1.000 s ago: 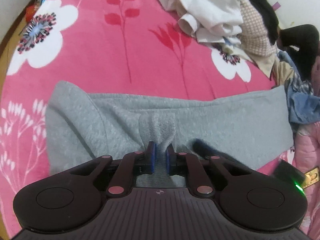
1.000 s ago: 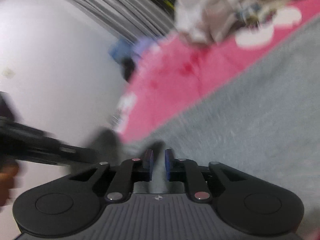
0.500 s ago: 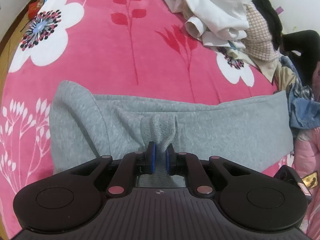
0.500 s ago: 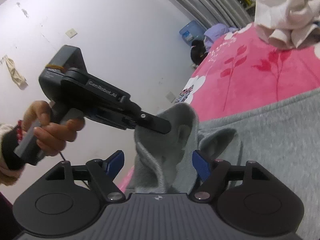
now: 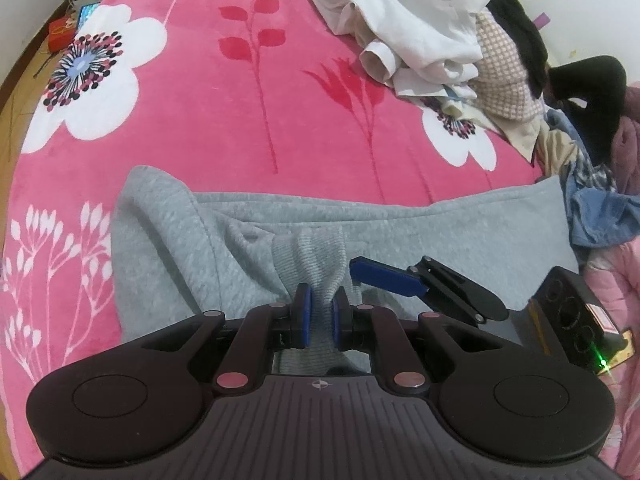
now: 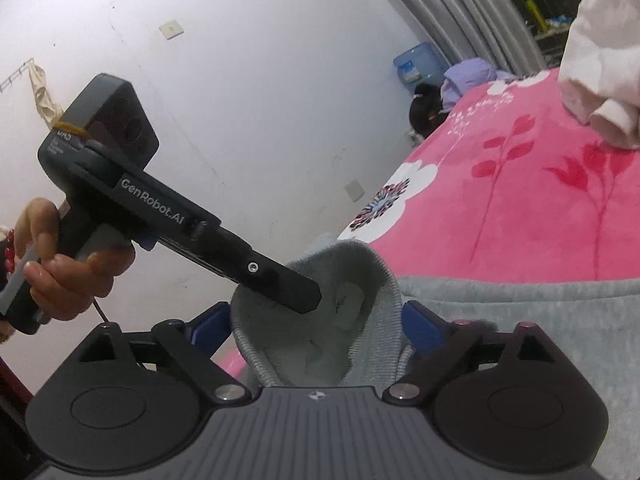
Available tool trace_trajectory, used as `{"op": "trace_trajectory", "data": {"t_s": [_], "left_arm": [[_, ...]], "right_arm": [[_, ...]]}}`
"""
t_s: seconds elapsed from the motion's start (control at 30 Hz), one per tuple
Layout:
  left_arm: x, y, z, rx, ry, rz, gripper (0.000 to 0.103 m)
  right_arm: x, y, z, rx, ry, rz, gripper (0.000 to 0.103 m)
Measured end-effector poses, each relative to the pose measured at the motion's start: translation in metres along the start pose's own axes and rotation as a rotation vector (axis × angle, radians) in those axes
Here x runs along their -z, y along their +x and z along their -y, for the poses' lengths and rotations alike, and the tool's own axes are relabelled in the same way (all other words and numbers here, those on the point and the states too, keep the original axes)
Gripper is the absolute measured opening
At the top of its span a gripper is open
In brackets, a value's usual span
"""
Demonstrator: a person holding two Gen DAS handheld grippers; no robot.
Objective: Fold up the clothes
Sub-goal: 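Grasp the sweatpants end with the right gripper while the left gripper holds it, then open the left gripper and release the sweatpants end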
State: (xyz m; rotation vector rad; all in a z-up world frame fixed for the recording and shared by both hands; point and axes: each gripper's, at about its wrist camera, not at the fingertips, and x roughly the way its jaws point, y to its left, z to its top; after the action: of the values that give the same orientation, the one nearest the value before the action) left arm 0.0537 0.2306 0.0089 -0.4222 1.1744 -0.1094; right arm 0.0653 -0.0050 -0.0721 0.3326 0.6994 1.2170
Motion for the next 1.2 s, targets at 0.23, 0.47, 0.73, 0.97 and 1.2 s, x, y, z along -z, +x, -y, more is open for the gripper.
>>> {"op": "trace_trajectory", "data": {"t_s": [0.23, 0.47, 0.73, 0.97, 1.2], "left_arm": [[0.001, -0.004, -0.001, 0.020, 0.009, 0.009, 0.009], [0.000, -0.006, -0.004, 0.041, 0.000, 0.012, 0.009], [-0.003, -0.010, -0.001, 0.054, -0.002, 0.026, 0.010], [-0.005, -0.007, 0.010, 0.115, 0.000, 0.034, 0.015], [0.002, 0.003, 0.013, 0.177, 0.018, 0.092, 0.033]], "right_arm": [[-0.006, 0.010, 0.003, -0.045, 0.026, -0.030, 0.096], [0.006, 0.016, -0.011, -0.099, 0.041, -0.130, 0.089], [0.005, 0.010, -0.019, -0.021, 0.082, -0.110, 0.029], [0.009, -0.012, -0.026, -0.018, 0.232, -0.052, 0.018], [0.033, -0.031, 0.009, -0.008, 0.481, 0.020, 0.013]]}}
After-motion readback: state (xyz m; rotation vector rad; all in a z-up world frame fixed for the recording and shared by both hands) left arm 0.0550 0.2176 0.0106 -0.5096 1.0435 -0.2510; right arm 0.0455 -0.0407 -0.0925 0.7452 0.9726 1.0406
